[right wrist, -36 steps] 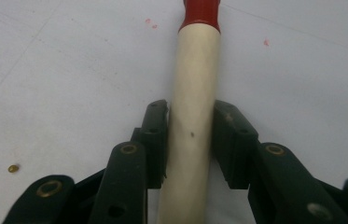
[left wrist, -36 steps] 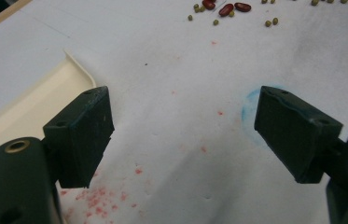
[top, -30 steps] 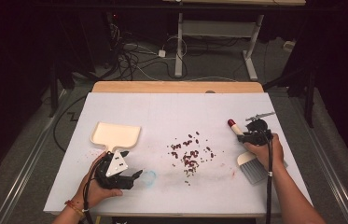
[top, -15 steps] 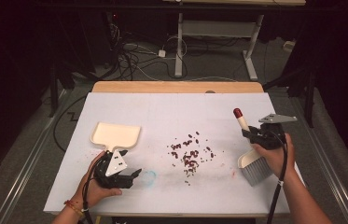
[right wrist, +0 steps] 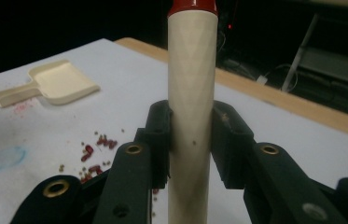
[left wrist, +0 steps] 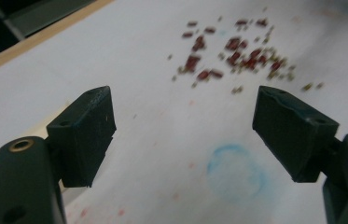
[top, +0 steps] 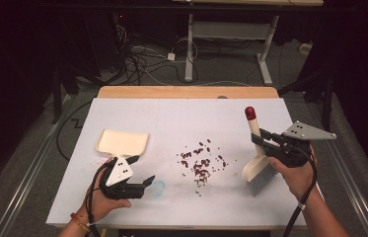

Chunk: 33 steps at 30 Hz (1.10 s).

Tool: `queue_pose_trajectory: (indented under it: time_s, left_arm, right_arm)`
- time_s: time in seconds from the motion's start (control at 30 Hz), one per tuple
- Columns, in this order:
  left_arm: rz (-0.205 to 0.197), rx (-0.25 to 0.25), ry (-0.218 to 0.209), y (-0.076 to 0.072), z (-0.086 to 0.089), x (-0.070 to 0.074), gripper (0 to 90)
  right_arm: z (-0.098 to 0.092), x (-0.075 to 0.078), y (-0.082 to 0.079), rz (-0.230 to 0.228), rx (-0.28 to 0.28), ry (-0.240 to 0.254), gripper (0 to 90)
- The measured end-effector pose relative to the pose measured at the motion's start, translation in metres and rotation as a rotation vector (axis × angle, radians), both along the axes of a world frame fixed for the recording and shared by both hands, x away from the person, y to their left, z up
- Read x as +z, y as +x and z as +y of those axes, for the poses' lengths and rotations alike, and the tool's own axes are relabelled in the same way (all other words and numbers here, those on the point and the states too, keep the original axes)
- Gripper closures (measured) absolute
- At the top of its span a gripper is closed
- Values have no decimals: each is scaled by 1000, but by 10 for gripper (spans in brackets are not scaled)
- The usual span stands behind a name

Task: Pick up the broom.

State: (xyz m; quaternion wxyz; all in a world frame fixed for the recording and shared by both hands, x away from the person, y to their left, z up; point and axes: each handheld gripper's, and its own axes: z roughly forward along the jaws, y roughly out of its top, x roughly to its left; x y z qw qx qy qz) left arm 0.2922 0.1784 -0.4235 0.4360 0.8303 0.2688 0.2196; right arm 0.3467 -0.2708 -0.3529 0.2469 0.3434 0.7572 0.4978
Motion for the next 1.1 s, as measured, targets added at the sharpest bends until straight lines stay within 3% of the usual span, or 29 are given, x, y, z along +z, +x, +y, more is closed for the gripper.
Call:
queue_pose_trajectory:
  time_s: [0.1, 0.13, 0.17, 0.23, 0.27, 0.33, 0.37, 0.4, 0.43, 0.5, 0.7, 1.0, 1.1]
  left_arm:
    - [-17, -79, -33, -2, -22, 19, 209]
    - [-17, -79, -33, -2, -22, 19, 210]
    - [-23, -117, -50, -3, -33, 27, 212]
    - [-24, -165, -74, -3, -50, 36, 214]
    - [-22, -202, -102, -1, -70, 44, 215]
    - [-26, -223, -120, 4, -90, 48, 222]
    - [-26, -223, -120, 4, -90, 48, 222]
    - [-27, -229, -119, 10, -106, 47, 222]
    - [-27, -229, -119, 10, -106, 47, 222]
    - [-3, -225, -130, 18, -122, 41, 223]
    - [37, -169, -159, 32, -135, 30, 269]
    - [37, -226, -149, 33, -137, 22, 547]
    - [33, -237, -144, 31, -131, 22, 596]
  right_arm:
    - [18, 9, -2, -38, 21, -6, 707]
    - [18, 9, -2, -38, 21, -6, 707]
    - [32, 13, -1, -55, 32, 6, 707]
    - [45, 14, 0, -70, 40, -1, 707]
    - [52, 15, 0, -82, 36, -10, 707]
    - [65, 15, 0, -99, 39, -15, 707]
    - [70, 15, 0, -107, 38, -10, 707]
    - [75, 15, 0, -111, 43, -5, 707]
    - [80, 14, -1, -118, 42, -1, 707]
    - [87, 14, -2, -140, 37, -1, 706]
    - [101, 12, -7, -157, 19, 52, 706]
    - [110, 13, -20, -174, 42, 74, 705]
    - [110, 13, -25, -176, 48, 74, 703]
